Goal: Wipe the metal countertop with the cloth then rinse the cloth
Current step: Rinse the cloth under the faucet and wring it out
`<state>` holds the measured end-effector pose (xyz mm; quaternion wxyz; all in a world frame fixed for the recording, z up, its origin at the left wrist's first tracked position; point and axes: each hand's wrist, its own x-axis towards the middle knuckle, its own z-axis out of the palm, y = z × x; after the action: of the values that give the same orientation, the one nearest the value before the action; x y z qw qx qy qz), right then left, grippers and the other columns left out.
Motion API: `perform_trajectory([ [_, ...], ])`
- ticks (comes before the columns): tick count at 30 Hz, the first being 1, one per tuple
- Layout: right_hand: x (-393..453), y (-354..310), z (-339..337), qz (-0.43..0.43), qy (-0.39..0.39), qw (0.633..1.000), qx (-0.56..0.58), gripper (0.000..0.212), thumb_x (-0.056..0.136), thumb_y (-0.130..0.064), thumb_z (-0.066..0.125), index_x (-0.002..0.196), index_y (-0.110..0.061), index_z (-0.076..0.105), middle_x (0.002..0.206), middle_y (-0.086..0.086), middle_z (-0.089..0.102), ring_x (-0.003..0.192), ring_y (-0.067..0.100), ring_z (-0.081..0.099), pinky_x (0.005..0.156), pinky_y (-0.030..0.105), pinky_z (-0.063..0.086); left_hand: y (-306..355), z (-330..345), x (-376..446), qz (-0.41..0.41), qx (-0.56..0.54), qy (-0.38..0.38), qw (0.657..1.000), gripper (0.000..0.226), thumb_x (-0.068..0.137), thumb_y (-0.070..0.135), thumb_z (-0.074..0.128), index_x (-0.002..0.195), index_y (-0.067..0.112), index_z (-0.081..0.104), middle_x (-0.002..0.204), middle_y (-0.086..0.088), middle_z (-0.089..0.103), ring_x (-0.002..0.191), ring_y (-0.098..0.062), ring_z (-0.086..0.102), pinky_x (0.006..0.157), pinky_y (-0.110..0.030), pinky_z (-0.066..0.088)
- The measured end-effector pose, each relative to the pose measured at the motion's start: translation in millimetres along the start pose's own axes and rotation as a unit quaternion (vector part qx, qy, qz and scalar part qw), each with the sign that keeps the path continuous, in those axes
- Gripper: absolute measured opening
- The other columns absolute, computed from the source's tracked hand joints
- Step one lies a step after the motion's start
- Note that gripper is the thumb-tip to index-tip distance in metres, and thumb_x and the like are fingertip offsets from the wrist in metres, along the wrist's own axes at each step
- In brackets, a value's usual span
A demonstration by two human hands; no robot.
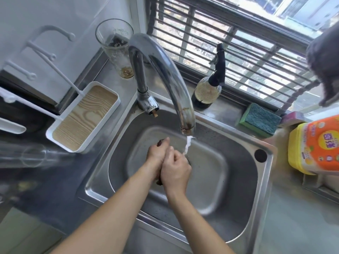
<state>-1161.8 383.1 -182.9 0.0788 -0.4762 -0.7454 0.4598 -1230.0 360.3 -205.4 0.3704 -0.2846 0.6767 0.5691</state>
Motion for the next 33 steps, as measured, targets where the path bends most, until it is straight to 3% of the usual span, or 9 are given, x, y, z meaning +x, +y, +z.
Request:
perform_trajectory([
  [4, 63.2, 8.6, -12.0, 0.169, -0.021, 0.985, 0.014, 0.047, 0.1, -0.037, 0.053, 0.062, -0.01, 0.058, 0.081, 0.019, 0.072, 0.079, 0.037, 0.063, 0.072, 0.043, 0.048, -19.2, 8.2, -11.6, 0.031, 0.026, -0.091, 0.995, 0.032, 0.087, 0.04, 0.065, 0.067, 0.016, 0.068, 0.061, 0.004, 0.068, 0.058, -0.016, 0.065, 0.054, -0.022, 0.05],
  [9, 71.4, 20.3, -17.9, 0.262, -0.022, 0.949, 0.174, 0.042, 0.099, -0.039, 0.047, 0.078, -0.01, 0.07, 0.09, 0.016, 0.077, 0.088, 0.036, 0.072, 0.081, 0.044, 0.057, -16.3, 9.6, -0.2, 0.122, 0.027, -0.134, 0.983, 0.02, 0.098, 0.035, 0.06, 0.082, 0.026, 0.068, 0.073, 0.012, 0.073, 0.073, -0.004, 0.069, 0.067, -0.02, 0.052],
  [12, 63.9, 29.4, -25.7, 0.329, -0.148, 0.902, 0.237, 0.035, 0.096, -0.038, 0.044, 0.096, -0.017, 0.072, 0.095, 0.01, 0.079, 0.094, 0.031, 0.072, 0.082, 0.043, 0.06, -13.6, 0.1, 9.7, 0.109, -0.019, -0.112, 0.988, 0.008, 0.097, 0.021, 0.062, 0.095, 0.028, 0.065, 0.086, 0.005, 0.073, 0.086, -0.015, 0.068, 0.08, -0.032, 0.053],
  [15, 58.8, 29.5, -33.7, 0.376, -0.239, 0.848, 0.286, 0.027, 0.093, -0.033, 0.053, 0.09, -0.017, 0.074, 0.088, 0.013, 0.075, 0.086, 0.031, 0.069, 0.074, 0.038, 0.061, -16.9, -6.9, 10.2, 0.116, -0.017, -0.113, 0.987, 0.035, 0.088, 0.003, 0.057, 0.107, 0.032, 0.066, 0.1, -0.001, 0.067, 0.087, -0.01, 0.064, 0.074, -0.022, 0.05],
  [18, 59.0, 29.1, -31.0, 0.301, -0.171, 0.897, 0.274, 0.017, 0.093, -0.01, 0.053, 0.097, -0.01, 0.069, 0.089, 0.012, 0.069, 0.083, 0.024, 0.065, 0.06, 0.03, 0.058, -22.6, -15.0, 5.8, 0.021, -0.049, -0.127, 0.99, 0.042, 0.092, 0.018, 0.046, 0.129, 0.016, 0.066, 0.103, -0.006, 0.072, 0.087, -0.016, 0.066, 0.075, -0.032, 0.051],
  [22, 49.6, 30.7, -30.3, 0.174, -0.125, 0.95, 0.228, 0.038, 0.073, 0.0, 0.045, 0.099, -0.014, 0.07, 0.089, 0.008, 0.07, 0.082, 0.019, 0.063, 0.073, 0.029, 0.054, -31.0, -27.4, 4.2, -0.135, -0.038, -0.195, 0.971, 0.061, 0.095, 0.063, 0.046, 0.113, 0.012, 0.075, 0.108, -0.017, 0.077, 0.095, -0.033, 0.075, 0.068, -0.048, 0.062],
  [26, 37.1, 38.5, -31.1, 0.099, -0.08, 0.985, 0.116, 0.016, 0.09, -0.02, 0.051, 0.099, -0.018, 0.063, 0.097, 0.002, 0.069, 0.094, 0.02, 0.064, 0.086, 0.034, 0.052, -32.6, -17.5, 7.6, -0.031, 0.056, -0.118, 0.991, 0.022, 0.096, 0.041, 0.06, 0.089, 0.022, 0.067, 0.086, -0.003, 0.074, 0.065, -0.018, 0.069, 0.047, -0.023, 0.049],
  [29, 4.7, 44.8, -15.8, 0.051, -0.034, 0.998, 0.022, 0.024, 0.099, -0.041, 0.056, 0.089, -0.019, 0.057, 0.09, 0.003, 0.067, 0.088, 0.023, 0.061, 0.081, 0.037, 0.047, -28.3, -7.1, 14.1, 0.02, -0.017, -0.04, 0.999, 0.025, 0.094, 0.041, 0.064, 0.084, 0.019, 0.063, 0.079, -0.004, 0.07, 0.068, -0.019, 0.066, 0.059, -0.028, 0.053],
  [33, -0.6, 32.5, -5.3, 0.046, 0.024, 0.998, 0.042, 0.019, 0.094, -0.033, 0.058, 0.087, -0.016, 0.054, 0.085, 0.004, 0.063, 0.083, 0.026, 0.057, 0.076, 0.037, 0.042, -33.3, 1.0, 13.0, 0.131, 0.097, -0.019, 0.987, 0.03, 0.08, 0.047, 0.064, 0.077, 0.018, 0.057, 0.078, -0.003, 0.066, 0.081, -0.028, 0.065, 0.081, -0.041, 0.053],
])
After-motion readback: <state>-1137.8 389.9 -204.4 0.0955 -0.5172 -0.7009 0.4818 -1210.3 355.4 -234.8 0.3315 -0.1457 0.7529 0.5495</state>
